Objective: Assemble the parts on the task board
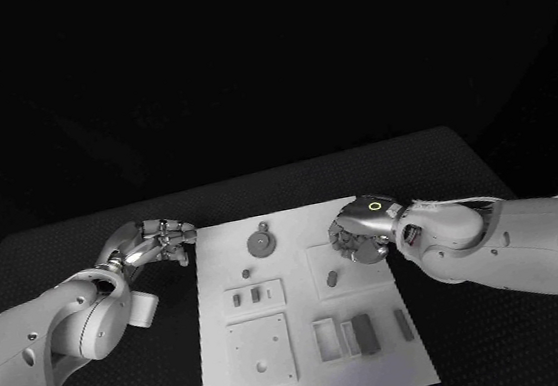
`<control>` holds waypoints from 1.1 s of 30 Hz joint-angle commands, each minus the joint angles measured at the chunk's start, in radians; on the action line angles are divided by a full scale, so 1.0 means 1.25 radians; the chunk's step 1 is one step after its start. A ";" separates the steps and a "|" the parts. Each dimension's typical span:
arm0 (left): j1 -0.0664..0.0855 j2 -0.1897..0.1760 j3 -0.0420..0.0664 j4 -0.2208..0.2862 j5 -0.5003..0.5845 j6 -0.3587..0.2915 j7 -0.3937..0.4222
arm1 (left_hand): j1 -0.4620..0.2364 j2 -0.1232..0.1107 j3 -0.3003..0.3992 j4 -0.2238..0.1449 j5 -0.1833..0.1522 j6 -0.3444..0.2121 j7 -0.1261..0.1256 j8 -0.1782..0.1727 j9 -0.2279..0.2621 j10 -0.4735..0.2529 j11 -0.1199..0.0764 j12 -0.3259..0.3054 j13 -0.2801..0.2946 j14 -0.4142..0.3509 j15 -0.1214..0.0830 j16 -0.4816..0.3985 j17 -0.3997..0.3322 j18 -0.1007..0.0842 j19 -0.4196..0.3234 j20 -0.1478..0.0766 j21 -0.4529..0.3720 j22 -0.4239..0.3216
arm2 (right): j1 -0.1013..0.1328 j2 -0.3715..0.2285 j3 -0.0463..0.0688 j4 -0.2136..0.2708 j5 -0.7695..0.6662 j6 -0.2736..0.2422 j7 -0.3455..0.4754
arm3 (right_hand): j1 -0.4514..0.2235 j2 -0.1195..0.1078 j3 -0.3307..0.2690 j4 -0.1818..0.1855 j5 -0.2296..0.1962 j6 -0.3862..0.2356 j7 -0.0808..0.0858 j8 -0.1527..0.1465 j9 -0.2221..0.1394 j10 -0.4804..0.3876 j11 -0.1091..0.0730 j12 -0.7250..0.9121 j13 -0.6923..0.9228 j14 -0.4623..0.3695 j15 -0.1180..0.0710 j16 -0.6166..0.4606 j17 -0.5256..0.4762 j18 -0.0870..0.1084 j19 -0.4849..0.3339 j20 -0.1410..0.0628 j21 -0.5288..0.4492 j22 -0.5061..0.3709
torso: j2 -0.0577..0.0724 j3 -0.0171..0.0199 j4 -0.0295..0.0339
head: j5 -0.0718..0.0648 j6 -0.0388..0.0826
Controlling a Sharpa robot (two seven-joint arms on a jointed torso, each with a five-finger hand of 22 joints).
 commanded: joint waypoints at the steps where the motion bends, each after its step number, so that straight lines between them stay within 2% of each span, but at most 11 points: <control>1: 0.000 0.001 0.000 0.000 0.001 0.008 0.007 | 0.006 0.004 -0.003 -0.004 -0.001 -0.002 0.003 0.004 0.000 -0.002 0.000 0.001 -0.001 0.006 -0.001 0.003 0.001 0.037 0.007 0.001 -0.001 0.001 | -0.016 0.006 -0.012 -0.012 -0.027 0.051 -0.040 | 0.011 0.002 -0.003 0.000 0.005 0.007 -0.001 0.003 0.001 0.006 0.000 -0.047 -0.072 0.001 -0.004 0.003 0.001 0.011 0.005 0.000 -0.003 0.001 | 0.000 -0.0007 0.0006 | -0.001 0.000; 15: 0.000 0.003 0.000 -0.002 0.001 0.007 0.007 | 0.006 0.004 -0.003 -0.003 -0.001 -0.002 0.003 0.004 0.000 -0.003 0.000 0.001 -0.002 0.006 -0.001 0.003 0.002 0.037 0.008 0.001 -0.001 0.001 | -0.016 -0.001 -0.011 0.005 -0.022 0.052 -0.043 | 0.012 0.002 -0.004 0.000 0.005 0.008 -0.002 0.004 0.004 0.010 -0.001 -0.047 -0.070 0.005 -0.006 0.006 0.003 0.011 0.010 -0.002 -0.002 0.003 | 0.000 -0.0008 0.0011 | -0.001 -0.001; 33: 0.000 0.007 0.000 -0.006 0.001 0.009 0.006 | 0.006 0.004 -0.003 -0.003 -0.001 -0.003 0.004 0.003 0.000 -0.003 0.000 0.001 -0.002 0.006 -0.001 0.003 0.002 0.037 0.008 0.001 -0.001 0.001 | 0.006 -0.008 0.005 0.023 0.003 0.062 -0.038 | 0.011 0.003 -0.005 0.000 0.005 0.009 -0.002 0.004 0.005 0.011 -0.002 -0.048 -0.069 0.007 -0.007 0.006 0.003 0.011 0.012 -0.002 -0.002 0.003 | 0.000 -0.0014 0.0012 | -0.001 0.001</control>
